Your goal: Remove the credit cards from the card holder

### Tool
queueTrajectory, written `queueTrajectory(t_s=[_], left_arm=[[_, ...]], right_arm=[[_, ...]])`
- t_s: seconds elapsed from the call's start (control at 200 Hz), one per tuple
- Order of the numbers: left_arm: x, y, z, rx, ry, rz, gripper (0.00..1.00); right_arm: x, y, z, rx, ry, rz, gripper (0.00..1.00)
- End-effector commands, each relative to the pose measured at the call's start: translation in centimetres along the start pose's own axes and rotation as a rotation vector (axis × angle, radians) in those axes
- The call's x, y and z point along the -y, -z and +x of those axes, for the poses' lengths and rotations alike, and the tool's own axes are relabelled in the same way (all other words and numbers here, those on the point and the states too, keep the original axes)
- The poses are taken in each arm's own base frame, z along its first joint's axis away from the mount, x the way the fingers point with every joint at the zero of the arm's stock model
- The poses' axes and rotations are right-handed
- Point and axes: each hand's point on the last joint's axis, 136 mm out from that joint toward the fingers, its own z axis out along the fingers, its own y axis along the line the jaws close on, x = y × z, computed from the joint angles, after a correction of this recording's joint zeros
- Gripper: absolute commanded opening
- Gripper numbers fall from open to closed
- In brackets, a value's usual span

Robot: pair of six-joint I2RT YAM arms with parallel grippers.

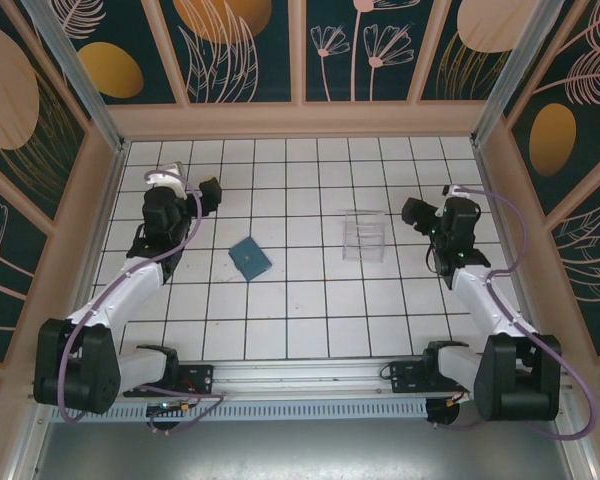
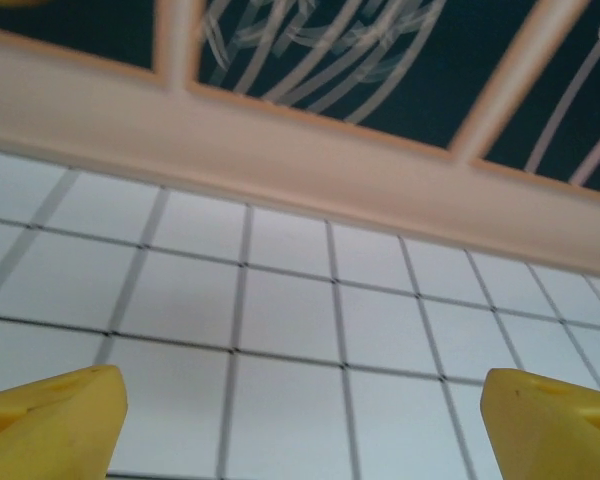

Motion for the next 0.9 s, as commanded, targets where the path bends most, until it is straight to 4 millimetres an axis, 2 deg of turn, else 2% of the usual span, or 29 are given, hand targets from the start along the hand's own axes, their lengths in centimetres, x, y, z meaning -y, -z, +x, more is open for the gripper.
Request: queueTrajectory(t_s=[0.0,0.105,0.225,0.455,0.535,0.896], left_arm=[[0.6,0.4,4.0,-0.203,0.098,0.029,0.91],[0.6,0.9,5.2,-0.248,0.114,0.032,0.91],[0.5,1.3,6.0,-0.264,0.116,0.035,0.92],[0.1,1.5,6.5,-0.285,0.111,0.016,0.92],[0.0,1.5,6.6,-0.291,0.103,0.011,0.92],[-0.2,1.4,6.2,-0.283,0.094,-0.003,0.93]], right_arm=[[-2.5,1.3,5.2,-0.282,-0.067,-0.099,0.81],[-3.5,1.2,7.3,-0.391,-0.028,-0.089,0.74],[-3.5,0.1,8.2,-0.440,0.054,-0.003,0.63],[-3.5,-3.0,7.7,-0.478,0.149,0.072,0.42],[-3.7,-4.0,7.5,-0.492,0.170,0.086,0.37],[-4.2,-7.5,7.6,-0.541,0.207,0.105,0.26]])
